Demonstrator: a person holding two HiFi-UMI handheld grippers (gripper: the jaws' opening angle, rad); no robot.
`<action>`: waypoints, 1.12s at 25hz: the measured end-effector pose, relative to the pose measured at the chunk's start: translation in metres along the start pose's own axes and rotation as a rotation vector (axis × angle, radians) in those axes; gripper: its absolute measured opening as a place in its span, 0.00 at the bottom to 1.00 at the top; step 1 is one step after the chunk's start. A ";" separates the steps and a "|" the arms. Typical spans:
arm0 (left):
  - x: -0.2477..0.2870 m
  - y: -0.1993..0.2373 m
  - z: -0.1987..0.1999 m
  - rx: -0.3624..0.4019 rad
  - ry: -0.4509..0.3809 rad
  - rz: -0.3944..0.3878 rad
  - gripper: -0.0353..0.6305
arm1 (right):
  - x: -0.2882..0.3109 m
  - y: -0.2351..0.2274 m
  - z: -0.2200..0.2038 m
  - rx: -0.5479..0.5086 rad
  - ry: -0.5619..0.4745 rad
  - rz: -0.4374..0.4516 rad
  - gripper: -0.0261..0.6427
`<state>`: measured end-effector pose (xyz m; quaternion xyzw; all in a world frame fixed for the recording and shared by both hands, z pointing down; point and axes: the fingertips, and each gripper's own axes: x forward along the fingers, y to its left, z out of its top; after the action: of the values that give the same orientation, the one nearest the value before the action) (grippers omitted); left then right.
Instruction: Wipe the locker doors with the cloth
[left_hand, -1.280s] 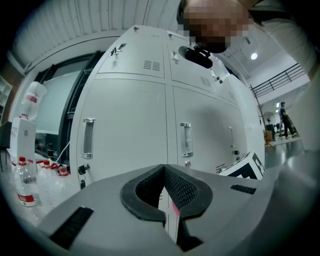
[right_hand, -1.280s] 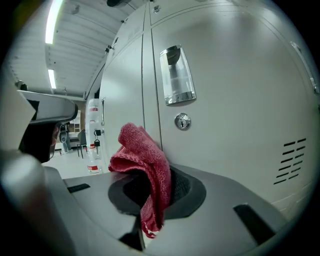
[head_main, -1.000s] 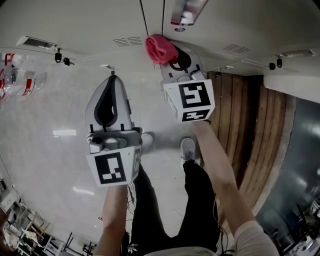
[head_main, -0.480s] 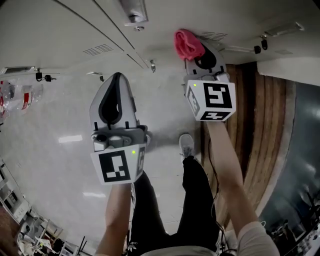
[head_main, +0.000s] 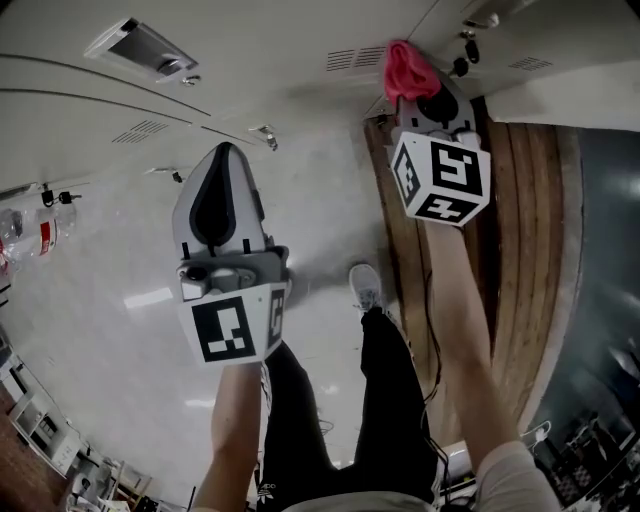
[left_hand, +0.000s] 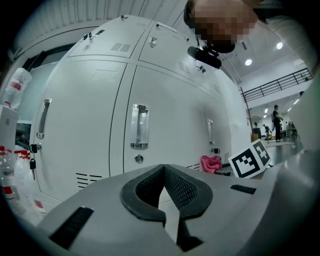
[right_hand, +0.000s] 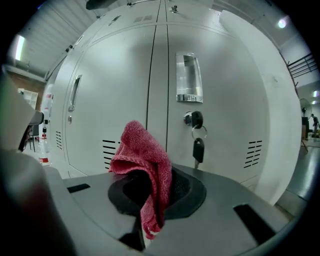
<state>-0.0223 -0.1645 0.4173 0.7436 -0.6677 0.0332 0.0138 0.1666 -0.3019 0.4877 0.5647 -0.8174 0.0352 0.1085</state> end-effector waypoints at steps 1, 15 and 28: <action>0.000 -0.002 -0.001 0.000 0.002 -0.004 0.08 | 0.000 -0.005 -0.001 0.001 0.003 -0.011 0.10; -0.008 0.008 0.061 -0.006 -0.028 -0.027 0.08 | -0.044 0.000 0.050 -0.066 0.010 -0.134 0.10; -0.051 -0.037 -0.109 -0.023 -0.061 -0.247 0.08 | -0.159 0.076 -0.064 -0.146 -0.136 -0.163 0.10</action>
<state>0.0062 -0.1027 0.5236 0.8205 -0.5717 0.0009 0.0062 0.1587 -0.1175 0.5203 0.6208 -0.7747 -0.0719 0.0961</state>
